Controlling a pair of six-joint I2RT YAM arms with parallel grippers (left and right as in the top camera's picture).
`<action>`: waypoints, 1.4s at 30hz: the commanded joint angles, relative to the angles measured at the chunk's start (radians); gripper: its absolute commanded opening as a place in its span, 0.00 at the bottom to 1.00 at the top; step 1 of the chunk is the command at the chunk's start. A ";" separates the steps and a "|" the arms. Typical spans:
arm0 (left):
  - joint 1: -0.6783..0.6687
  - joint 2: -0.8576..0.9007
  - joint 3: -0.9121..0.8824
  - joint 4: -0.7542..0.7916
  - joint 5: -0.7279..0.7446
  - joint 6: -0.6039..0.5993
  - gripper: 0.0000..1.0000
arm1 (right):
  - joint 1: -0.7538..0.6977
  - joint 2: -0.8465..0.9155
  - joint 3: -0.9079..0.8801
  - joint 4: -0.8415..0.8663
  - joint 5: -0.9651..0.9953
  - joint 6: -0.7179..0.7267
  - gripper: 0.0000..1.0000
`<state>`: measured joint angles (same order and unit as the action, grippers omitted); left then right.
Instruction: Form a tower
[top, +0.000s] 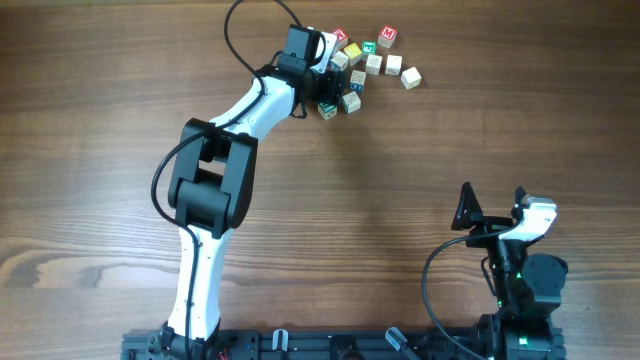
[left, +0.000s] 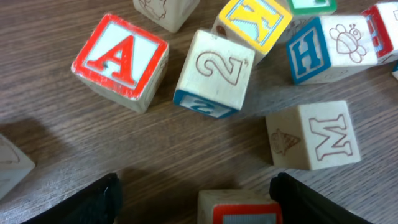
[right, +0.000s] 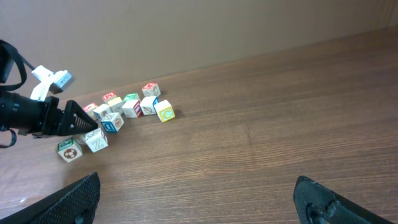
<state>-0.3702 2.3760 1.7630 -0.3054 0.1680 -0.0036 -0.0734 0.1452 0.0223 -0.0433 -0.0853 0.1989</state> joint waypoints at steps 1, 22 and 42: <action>0.002 0.042 0.018 -0.003 0.048 -0.008 0.73 | 0.003 -0.003 0.002 0.005 0.006 -0.014 1.00; -0.032 -0.458 0.019 -0.302 -0.084 -0.152 0.26 | 0.003 -0.003 0.002 0.005 0.006 -0.014 1.00; -0.271 -0.340 -0.407 0.000 -0.474 -0.641 0.21 | 0.003 -0.003 0.002 0.005 0.006 -0.014 1.00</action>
<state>-0.6479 1.9926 1.3659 -0.3527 -0.2298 -0.6189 -0.0734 0.1452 0.0223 -0.0433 -0.0853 0.1989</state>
